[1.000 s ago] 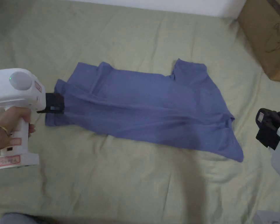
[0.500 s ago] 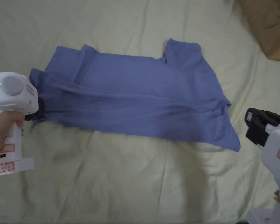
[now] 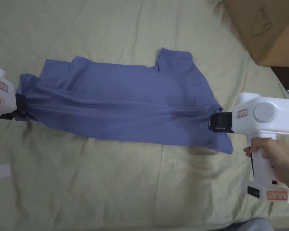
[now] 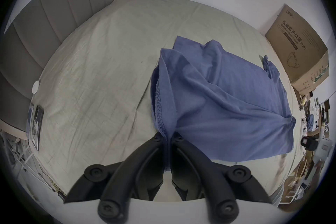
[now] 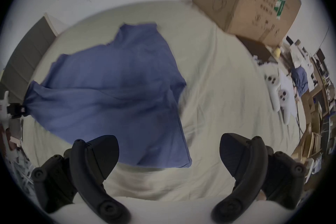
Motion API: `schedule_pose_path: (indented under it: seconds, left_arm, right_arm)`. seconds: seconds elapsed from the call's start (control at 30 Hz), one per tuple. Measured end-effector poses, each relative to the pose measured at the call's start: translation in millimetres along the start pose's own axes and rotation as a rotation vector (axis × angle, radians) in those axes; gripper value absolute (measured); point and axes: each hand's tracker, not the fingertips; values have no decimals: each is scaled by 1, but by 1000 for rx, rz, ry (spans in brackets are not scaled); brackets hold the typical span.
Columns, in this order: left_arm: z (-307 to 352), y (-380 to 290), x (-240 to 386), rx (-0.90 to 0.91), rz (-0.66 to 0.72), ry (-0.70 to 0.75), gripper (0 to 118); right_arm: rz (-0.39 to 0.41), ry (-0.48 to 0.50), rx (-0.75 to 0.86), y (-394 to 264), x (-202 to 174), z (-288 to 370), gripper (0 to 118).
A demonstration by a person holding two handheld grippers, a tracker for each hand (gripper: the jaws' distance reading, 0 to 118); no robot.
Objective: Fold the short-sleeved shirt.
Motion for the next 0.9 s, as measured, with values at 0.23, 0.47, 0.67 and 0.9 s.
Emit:
schedule_pose_path:
  seconds: [0.23, 0.47, 0.67, 0.9]
  left_arm:
    - [-9, -4, -3, -26, -4, 37, 5]
    - [-1, -3, -11, -32, 8, 37, 5]
    - [47, -24, -34, 13, 82, -77, 5]
    - [77, -122, -58, 5, 80, -126, 5]
  right_arm:
    - [-23, -37, -101, -25, -6, -35, 75]
    - [27, 71, -94, -8, -9, 1, 6]
    - [-28, 179, 2, -7, 26, 75, 6]
    - [-42, 231, -1, -82, 51, 102, 6]
